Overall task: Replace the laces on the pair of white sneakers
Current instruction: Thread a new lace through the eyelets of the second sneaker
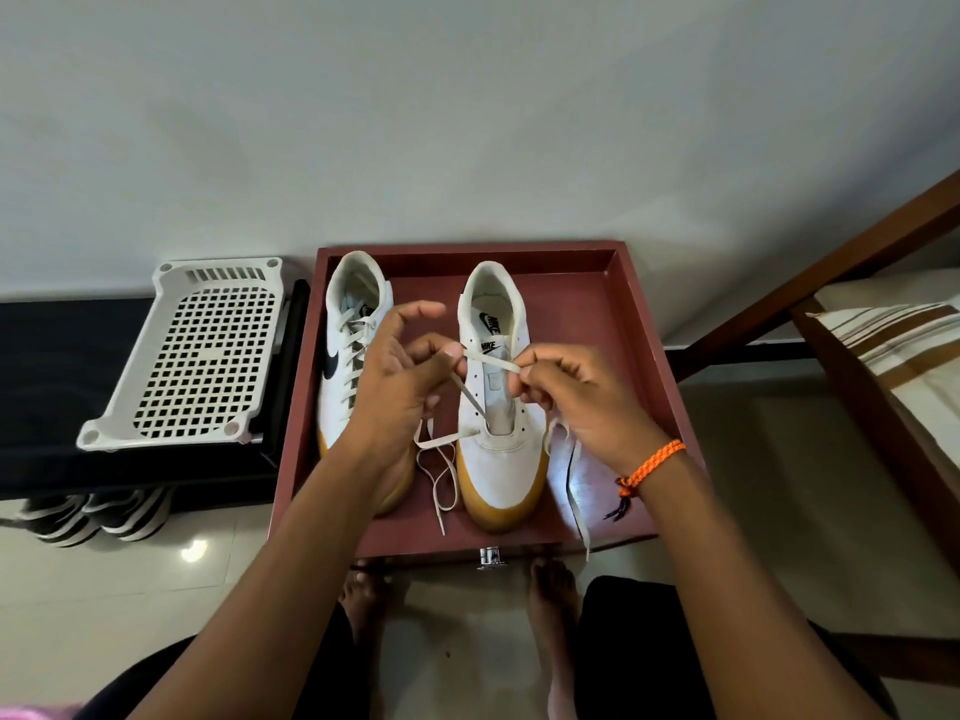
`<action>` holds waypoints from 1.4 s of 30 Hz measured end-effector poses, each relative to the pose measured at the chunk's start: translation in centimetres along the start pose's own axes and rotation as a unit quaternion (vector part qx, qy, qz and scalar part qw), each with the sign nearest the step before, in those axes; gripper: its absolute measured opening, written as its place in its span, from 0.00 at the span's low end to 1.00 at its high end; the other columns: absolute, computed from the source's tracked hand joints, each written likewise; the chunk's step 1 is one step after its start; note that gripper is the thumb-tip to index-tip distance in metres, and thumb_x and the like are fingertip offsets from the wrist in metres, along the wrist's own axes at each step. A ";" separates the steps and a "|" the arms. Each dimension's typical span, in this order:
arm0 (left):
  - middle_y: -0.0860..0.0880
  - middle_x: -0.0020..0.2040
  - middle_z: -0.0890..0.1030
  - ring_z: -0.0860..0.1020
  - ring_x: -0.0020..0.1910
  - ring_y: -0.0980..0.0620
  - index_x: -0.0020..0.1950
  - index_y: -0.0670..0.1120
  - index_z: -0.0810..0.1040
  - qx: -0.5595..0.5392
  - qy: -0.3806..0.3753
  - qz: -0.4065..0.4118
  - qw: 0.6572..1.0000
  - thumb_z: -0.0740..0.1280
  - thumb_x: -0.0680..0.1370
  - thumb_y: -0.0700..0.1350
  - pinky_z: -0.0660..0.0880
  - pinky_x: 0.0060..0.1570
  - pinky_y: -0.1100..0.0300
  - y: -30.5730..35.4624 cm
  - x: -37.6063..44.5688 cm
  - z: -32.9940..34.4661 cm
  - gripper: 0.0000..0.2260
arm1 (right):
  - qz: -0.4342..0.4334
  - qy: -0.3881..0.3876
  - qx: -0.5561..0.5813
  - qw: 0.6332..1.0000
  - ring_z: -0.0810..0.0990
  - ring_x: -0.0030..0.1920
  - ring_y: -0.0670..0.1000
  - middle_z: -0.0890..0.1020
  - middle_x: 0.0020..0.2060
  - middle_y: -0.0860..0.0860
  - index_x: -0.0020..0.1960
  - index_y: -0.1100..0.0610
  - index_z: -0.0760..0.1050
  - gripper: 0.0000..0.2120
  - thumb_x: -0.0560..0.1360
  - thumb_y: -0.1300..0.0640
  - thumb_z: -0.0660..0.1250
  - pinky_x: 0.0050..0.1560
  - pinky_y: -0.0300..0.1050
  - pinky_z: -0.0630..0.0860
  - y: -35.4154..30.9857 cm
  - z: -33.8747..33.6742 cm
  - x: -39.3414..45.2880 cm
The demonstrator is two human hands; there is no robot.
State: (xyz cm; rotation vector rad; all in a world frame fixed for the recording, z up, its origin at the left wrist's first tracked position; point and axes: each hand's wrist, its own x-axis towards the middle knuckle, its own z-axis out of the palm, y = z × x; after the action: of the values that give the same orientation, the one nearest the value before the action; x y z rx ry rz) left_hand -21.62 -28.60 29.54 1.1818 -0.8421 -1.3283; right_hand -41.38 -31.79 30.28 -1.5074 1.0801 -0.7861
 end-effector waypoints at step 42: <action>0.48 0.41 0.85 0.84 0.37 0.49 0.61 0.48 0.82 0.285 -0.058 0.156 0.944 0.60 0.88 0.40 0.81 0.40 0.51 -2.6 -1.0 2.5 0.12 | 0.116 -0.051 -0.037 0.991 0.70 0.25 0.48 0.75 0.26 0.53 0.35 0.61 0.79 0.20 0.84 0.61 0.61 0.28 0.42 0.67 -0.5 0.6 -0.6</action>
State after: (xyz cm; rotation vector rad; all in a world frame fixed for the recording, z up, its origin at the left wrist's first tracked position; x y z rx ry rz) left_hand -24.86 -27.65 27.82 1.3412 -1.5022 -0.9206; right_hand -40.96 -30.95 30.66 -1.4362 1.1917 -0.5074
